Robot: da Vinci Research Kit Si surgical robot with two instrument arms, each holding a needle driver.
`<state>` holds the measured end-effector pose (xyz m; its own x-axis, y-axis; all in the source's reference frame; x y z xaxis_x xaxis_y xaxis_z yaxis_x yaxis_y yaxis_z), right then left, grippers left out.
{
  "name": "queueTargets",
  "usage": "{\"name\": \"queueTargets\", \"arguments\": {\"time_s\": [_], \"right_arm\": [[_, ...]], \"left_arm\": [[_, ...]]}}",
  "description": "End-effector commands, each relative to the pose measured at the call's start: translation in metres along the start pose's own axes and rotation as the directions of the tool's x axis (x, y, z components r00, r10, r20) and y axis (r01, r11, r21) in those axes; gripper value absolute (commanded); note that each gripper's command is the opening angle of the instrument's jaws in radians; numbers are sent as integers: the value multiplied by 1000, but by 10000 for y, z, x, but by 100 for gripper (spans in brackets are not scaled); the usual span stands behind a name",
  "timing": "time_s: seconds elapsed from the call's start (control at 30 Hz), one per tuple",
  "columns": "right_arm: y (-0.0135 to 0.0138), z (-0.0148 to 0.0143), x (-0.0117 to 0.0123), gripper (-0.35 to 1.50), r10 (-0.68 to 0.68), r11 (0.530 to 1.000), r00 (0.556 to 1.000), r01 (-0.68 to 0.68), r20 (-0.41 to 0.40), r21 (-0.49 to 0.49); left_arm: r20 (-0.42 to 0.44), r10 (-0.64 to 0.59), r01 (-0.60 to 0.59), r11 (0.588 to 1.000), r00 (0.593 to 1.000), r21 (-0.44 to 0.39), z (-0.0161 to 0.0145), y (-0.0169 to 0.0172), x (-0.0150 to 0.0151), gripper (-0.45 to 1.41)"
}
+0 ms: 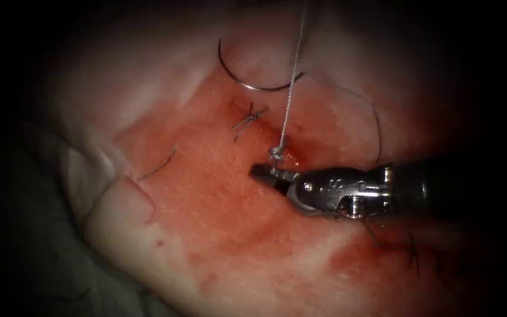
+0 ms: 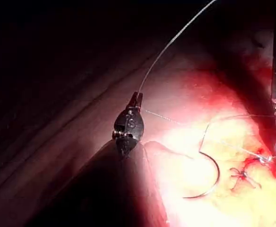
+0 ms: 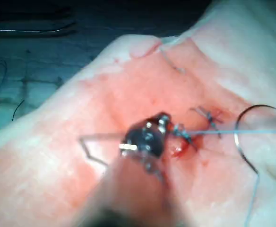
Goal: Wound Closure
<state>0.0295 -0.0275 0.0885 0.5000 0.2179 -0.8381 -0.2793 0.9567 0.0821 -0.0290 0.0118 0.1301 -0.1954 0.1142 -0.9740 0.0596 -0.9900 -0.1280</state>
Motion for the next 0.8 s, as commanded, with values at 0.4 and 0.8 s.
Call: {"name": "queueTargets", "arguments": {"time_s": [0.4, 0.8], "right_arm": [[-20, 24, 8, -35, -616, 788, 788, 616, -9, -17], [-19, 23, 8, -35, -651, 757, 759, 651, 27, -55]], "left_arm": [[8, -5, 5, 1000, 1000, 22, 24, -43, -10, -45], [34, -14, 13, 999, 999, 37, 40, -76, -17, -45]]}}
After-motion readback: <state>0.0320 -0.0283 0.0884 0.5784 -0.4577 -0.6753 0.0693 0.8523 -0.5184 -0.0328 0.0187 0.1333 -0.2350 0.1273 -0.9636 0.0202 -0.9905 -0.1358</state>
